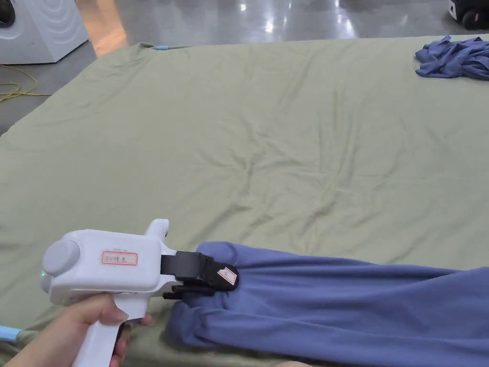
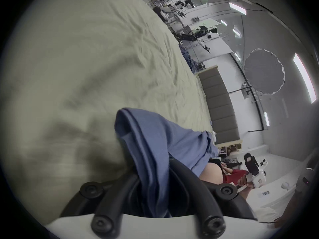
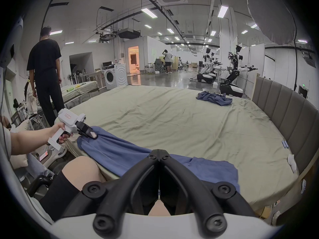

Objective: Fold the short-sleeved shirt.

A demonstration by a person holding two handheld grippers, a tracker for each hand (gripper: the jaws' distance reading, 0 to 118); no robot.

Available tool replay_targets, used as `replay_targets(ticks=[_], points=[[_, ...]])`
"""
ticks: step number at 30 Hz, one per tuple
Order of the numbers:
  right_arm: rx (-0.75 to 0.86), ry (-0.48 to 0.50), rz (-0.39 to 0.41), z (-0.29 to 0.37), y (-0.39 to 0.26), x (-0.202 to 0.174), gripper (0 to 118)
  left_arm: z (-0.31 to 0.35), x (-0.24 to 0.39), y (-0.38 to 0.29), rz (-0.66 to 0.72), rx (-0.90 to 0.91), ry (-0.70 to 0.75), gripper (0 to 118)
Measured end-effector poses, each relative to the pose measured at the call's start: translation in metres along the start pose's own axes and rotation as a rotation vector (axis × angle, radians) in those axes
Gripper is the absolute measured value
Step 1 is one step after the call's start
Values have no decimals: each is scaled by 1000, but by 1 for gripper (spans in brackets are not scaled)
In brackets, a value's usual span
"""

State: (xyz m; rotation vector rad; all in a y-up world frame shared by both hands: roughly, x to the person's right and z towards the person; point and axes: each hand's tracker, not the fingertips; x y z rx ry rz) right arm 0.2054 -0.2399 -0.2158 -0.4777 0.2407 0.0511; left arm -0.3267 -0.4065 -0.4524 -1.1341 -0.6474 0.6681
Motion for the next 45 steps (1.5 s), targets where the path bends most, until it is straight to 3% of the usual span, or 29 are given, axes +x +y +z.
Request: replay_targets(ticks=[6,11,14,19,26,27,28,30,31,32,33,36,39,40,41,42,43,45], points=[[30,2,39,9,-5,-3,3,75,1,26,-4,65,209,3],[74,22,6,19,-11,1,3,138,11,42,74,94,400,3],[81,20,12,23,-20,3,3,156,46,43,34,109,416,3],[78,59,-24,20,-36,7,3,122,126,36,14,81,417,3],[116,81,-13,34,-43,13,3,-9,202,25,-101,-113,377,3],[119,82,-13,37,-44,15,3,-33,205,24,-127,-126,391,4],[121,77,-13,40,-46,18,3,-46,201,34,-303,-26,599,5],[115,49,-22,44,-50,24,3,-89,195,30,-292,-69,650,21],[108,37,-28,46,-52,28,3,-106,194,28,-295,-80,645,60],[104,29,-31,48,-54,31,3,-121,196,21,-238,-127,526,93],[101,23,-33,52,-56,33,3,-126,200,17,-242,-151,515,104],[97,14,-42,59,-63,39,3,-109,226,5,-339,-139,382,104],[85,-2,-54,57,-67,42,3,-63,248,-4,-445,4,393,98],[82,-3,-57,56,-69,41,3,-53,247,-4,-465,32,411,88],[77,1,-61,55,-70,40,3,-50,240,-3,-462,27,463,65],[71,9,-67,53,-72,37,3,-58,236,-5,-453,-5,546,18],[63,19,-68,51,-72,35,3,-69,228,-8,-458,-31,619,1],[56,34,-53,51,-73,27,3,-97,214,-18,-497,-87,706,0]])
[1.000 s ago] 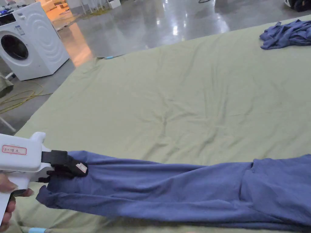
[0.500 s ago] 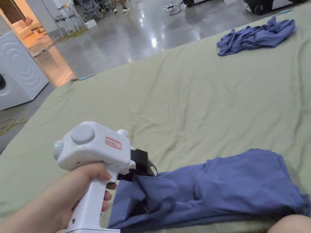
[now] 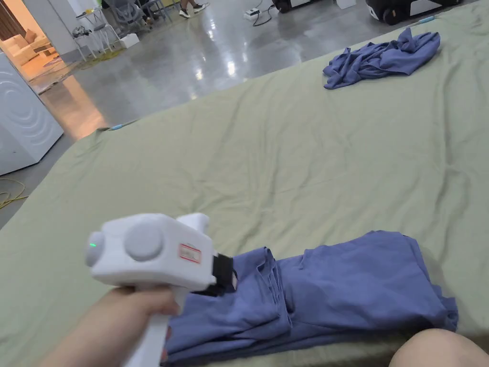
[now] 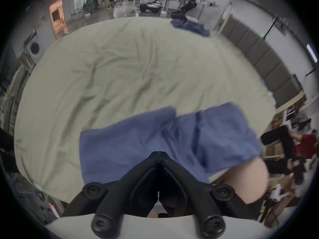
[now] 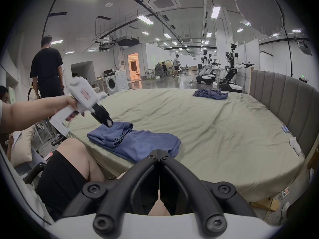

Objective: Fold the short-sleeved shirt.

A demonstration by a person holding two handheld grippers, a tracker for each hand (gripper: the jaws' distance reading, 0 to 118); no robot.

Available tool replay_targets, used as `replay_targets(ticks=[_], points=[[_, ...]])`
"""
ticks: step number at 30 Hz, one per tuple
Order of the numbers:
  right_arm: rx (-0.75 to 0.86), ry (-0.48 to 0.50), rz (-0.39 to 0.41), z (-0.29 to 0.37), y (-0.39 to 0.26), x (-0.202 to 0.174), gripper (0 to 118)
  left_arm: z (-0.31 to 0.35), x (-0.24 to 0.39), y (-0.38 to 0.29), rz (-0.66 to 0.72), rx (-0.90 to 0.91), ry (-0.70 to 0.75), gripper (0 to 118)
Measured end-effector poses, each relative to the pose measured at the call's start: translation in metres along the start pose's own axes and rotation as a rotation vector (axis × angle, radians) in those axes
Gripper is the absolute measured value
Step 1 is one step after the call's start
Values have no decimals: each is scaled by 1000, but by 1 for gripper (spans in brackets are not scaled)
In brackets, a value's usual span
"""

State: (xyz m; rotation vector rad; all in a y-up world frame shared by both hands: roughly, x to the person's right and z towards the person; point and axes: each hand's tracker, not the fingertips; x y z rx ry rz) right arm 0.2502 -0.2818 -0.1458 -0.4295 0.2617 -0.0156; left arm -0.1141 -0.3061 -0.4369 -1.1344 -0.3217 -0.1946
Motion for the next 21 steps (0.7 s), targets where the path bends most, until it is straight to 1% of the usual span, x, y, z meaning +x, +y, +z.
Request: replay_targets(ticks=[1,2,3,4,5,6,7,8,10,11,12,14,16,17,18,19,20,21], points=[[0,4,8,1,0,-3,3,-13,15,2,-16,-12,3,0],[1,7,15,3,0,-6,3,-25,25,1,-13,-39,-28,0],[1,9,21,5,1,-8,3,-35,40,-5,47,-126,-132,0],[1,10,23,7,2,-9,3,-35,52,-6,30,-124,-151,0],[1,9,25,8,3,-9,3,-47,61,-15,-20,-111,-166,0],[0,5,25,10,5,-9,3,-42,70,-16,-60,-91,-148,0],[-2,-1,24,10,6,-9,3,-36,73,-15,-82,-75,-173,0],[-2,-7,24,10,7,-9,3,-30,70,-15,-75,-74,-276,0],[-3,-10,20,7,12,-8,3,-10,52,-15,22,-63,-525,0],[-5,-10,16,5,14,-9,3,-1,45,-16,32,-42,-529,0],[-7,-10,15,3,16,-11,3,13,32,-19,41,15,-511,0],[-12,-6,30,0,21,-16,3,35,-10,-25,64,81,-525,0],[-19,0,53,-3,26,-22,3,44,-64,-41,176,120,-596,0],[-24,3,63,-4,28,-25,3,42,-95,-51,225,177,-631,10],[-31,5,71,-6,31,-29,3,38,-126,-64,296,237,-632,54],[-39,7,76,-8,33,-31,3,26,-153,-76,383,259,-669,118],[-46,8,81,-11,35,-34,3,8,-177,-89,499,223,-685,118],[-49,9,84,-13,37,-37,3,-9,-197,-103,578,152,-733,118]])
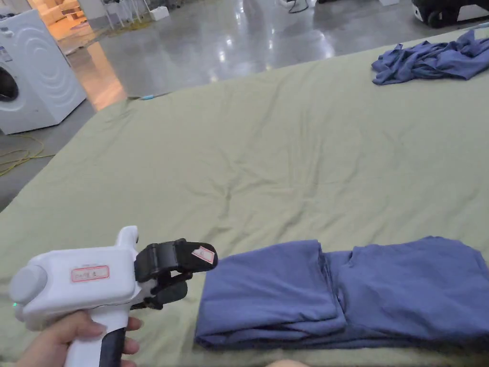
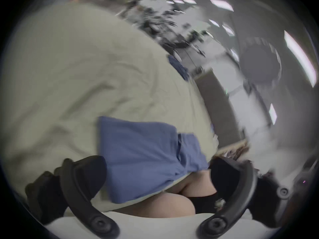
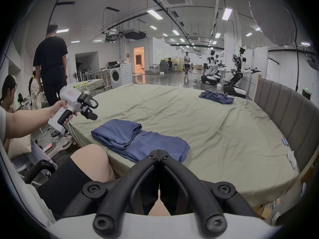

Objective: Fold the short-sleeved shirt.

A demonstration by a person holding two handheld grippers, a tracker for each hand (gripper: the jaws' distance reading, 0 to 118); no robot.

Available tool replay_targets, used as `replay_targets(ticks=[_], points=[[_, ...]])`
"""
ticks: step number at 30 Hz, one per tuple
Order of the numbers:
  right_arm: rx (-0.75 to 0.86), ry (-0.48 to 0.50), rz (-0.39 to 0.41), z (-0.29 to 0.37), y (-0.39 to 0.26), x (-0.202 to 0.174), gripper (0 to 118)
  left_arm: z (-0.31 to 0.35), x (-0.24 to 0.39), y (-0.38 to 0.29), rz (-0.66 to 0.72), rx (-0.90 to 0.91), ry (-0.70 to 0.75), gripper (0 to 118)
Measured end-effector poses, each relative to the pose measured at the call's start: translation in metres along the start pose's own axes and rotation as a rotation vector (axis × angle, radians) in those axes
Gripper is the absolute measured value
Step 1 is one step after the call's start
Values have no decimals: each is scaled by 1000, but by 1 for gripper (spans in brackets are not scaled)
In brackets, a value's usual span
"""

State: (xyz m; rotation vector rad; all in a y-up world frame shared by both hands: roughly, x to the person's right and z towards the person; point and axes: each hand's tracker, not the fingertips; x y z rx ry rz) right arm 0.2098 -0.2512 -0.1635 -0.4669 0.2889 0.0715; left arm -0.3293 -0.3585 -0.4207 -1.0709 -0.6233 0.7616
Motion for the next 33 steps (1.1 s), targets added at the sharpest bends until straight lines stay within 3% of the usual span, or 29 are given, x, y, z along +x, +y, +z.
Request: replay_targets(ticks=[1,3,6,10,11,12,13,14,16,23,27,33], points=[[-5,3,4,-2,1,-2,3,1,-23,2,112,20,-52,118],[-16,6,13,-8,4,-7,3,-9,-44,-2,207,21,-109,118],[-37,-2,17,-17,6,-13,3,-38,-44,-8,131,-50,-111,118],[-64,11,12,-27,7,-16,3,-57,-45,7,140,-93,-288,114],[-73,13,9,-31,7,-16,3,-72,-36,5,109,-124,-248,96],[-77,13,12,-34,7,-17,3,-81,-28,-1,44,-148,-162,63],[-80,11,18,-36,9,-19,3,-94,-26,-4,1,-185,-73,11],[-81,10,25,-37,10,-21,3,-100,-29,-8,6,-172,-11,11],[-73,17,31,-35,12,-22,3,-90,-47,9,113,-151,-165,11],[-58,11,32,-29,11,-16,3,-23,-47,29,11,-83,17,11],[-43,22,25,-25,15,-18,3,15,-11,30,-22,-71,157,11],[-14,13,9,-8,-1,-2,3,45,72,39,-193,-70,323,11]])
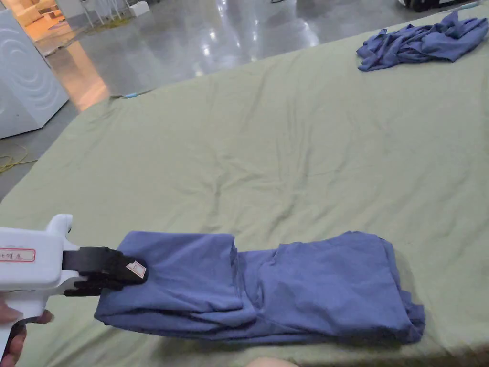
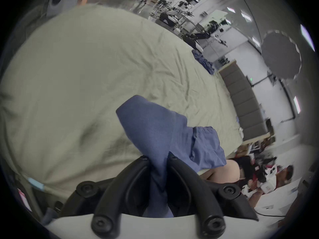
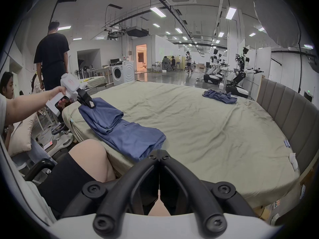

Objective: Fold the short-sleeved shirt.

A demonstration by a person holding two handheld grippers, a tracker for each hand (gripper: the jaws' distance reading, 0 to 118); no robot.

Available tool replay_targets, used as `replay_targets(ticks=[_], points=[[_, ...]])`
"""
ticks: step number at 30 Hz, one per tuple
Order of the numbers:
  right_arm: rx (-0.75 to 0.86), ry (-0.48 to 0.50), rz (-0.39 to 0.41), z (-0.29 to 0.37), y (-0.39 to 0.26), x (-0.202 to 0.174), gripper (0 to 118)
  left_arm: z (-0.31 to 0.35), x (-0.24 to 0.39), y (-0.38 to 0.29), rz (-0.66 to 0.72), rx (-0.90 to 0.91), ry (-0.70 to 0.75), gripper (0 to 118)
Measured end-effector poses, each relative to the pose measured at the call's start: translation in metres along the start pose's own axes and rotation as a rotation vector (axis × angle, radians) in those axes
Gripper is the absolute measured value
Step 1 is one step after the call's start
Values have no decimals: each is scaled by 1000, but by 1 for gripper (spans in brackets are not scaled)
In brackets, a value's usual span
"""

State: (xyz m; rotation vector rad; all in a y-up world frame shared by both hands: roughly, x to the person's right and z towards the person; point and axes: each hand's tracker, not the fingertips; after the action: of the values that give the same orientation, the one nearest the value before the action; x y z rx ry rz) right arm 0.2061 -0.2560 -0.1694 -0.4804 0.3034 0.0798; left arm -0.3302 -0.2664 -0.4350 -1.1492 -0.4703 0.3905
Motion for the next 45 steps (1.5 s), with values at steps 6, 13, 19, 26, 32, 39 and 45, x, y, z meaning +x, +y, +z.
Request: replay_targets(ticks=[6,13,19,26,32,39,45], points=[[19,7,-21,11,-11,8,3,-11,141,7,-340,-54,239,11],[68,-3,-60,33,-22,20,3,-98,227,2,-441,-190,169,12],[68,-24,-70,52,-36,28,3,-190,244,-15,-364,-288,57,94],[30,-49,-106,52,-54,39,3,-134,228,-20,-416,-46,174,85],[23,-27,-87,44,-49,33,3,-203,224,-51,-362,-161,259,0],[-13,38,-66,29,-14,20,3,-261,257,-66,-401,-183,169,0],[-80,217,-81,-68,41,9,3,-141,228,-45,-357,44,-62,0]])
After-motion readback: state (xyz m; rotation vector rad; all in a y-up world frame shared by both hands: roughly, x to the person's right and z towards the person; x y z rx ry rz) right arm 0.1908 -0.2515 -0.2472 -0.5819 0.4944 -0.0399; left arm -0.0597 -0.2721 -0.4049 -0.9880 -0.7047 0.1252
